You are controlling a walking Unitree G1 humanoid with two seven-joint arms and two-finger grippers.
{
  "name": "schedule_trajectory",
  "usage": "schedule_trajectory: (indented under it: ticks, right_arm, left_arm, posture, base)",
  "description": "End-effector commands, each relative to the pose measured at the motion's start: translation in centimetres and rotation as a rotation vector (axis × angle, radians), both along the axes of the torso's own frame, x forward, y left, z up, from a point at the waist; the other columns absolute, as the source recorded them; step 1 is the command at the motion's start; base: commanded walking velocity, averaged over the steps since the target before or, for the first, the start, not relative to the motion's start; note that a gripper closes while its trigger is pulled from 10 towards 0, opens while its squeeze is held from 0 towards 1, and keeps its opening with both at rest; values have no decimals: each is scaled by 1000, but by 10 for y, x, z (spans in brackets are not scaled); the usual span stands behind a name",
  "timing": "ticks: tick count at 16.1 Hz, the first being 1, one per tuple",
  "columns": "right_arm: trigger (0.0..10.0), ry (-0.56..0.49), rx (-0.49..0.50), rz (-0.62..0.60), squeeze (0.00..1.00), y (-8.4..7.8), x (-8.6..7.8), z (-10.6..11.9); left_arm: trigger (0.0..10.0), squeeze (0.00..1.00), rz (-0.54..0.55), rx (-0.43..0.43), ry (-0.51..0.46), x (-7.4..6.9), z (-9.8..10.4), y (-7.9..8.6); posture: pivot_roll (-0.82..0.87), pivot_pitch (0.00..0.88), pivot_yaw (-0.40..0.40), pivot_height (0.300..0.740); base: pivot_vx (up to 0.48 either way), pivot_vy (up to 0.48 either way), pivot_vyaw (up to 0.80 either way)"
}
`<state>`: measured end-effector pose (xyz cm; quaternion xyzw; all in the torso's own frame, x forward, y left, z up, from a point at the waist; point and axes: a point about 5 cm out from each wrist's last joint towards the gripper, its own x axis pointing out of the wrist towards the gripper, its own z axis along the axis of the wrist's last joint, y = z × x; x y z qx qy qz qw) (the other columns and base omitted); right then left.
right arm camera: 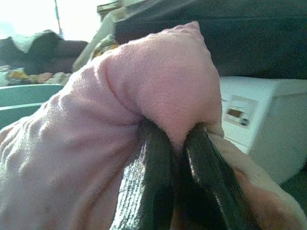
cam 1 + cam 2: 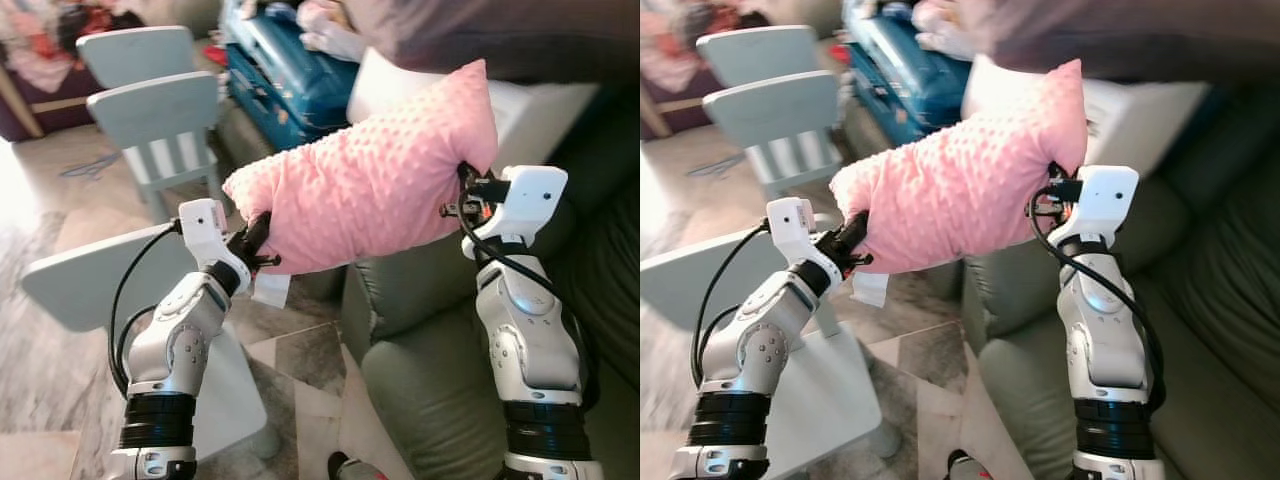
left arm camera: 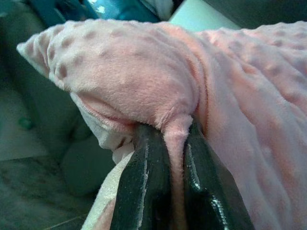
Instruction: Move the pillow to the sofa
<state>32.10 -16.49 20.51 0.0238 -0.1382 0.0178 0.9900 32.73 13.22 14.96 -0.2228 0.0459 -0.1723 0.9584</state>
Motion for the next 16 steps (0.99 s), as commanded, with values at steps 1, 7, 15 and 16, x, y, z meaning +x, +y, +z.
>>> schedule_trajectory:
  ticks: [1,7,15,16]
  right_arm:
    - [0,-26,-1,6,0,0,-1,7]
    - [0,2,-3,25,0,2,-1,0]
    - [0,15,4,30,0,2,-1,-2]
    - [0,16,5,29,0,2,-1,-2]
  left_arm:
    - [10000,0,12,4,-43,2,11,-1]
    - [10000,0,49,13,-41,2,11,5]
    - [10000,0,55,5,-22,2,8,6]
    - [10000,0,53,3,-20,2,8,6]
  posture:
    - [-138,96,-25,740]
    - [-132,102,-25,740]
    - [-130,105,-25,740]
    - [-130,105,-26,740]
  base:
    - [0,0,0]
    - [0,0,0]
    - [0,0,0]
    - [0,322,0]
